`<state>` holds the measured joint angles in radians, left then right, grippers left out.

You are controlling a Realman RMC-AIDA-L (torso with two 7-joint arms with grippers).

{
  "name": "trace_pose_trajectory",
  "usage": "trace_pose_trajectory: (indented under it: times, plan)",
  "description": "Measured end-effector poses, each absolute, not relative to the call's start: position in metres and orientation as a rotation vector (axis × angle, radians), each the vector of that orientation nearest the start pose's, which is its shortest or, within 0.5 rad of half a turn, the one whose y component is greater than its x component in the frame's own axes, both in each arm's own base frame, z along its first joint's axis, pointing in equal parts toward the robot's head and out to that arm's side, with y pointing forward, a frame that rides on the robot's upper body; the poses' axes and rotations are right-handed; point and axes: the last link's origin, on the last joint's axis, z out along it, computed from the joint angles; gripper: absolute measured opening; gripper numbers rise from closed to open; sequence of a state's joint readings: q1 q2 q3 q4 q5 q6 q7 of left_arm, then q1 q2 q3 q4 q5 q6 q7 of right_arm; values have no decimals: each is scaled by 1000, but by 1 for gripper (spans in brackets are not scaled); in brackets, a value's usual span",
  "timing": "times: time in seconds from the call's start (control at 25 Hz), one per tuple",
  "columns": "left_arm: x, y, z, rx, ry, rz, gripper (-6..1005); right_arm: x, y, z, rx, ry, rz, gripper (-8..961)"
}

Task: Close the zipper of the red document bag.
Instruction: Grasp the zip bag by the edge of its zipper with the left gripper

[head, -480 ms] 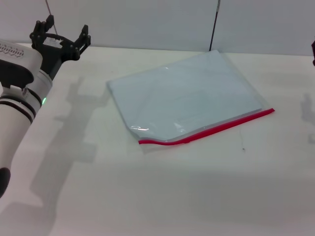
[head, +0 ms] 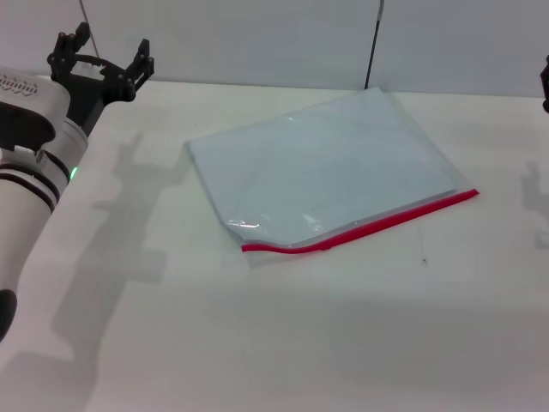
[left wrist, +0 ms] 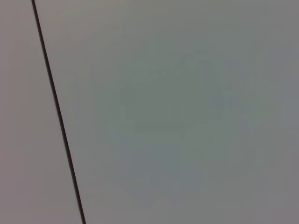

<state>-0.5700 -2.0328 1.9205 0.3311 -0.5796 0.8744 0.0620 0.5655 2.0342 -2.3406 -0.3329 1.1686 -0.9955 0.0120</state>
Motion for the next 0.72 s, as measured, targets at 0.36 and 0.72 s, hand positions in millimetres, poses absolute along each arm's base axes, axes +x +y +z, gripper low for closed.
trace_pose_trajectory:
  times: [0.36,0.72]
  plan:
    - [-274,415,1,-1664,-393,-561,891,285,392,-6,-1506,604,736,488]
    - [-231,424,-41,-1984,-367,-407,891,292,393,-6,-1521,616,695,488]
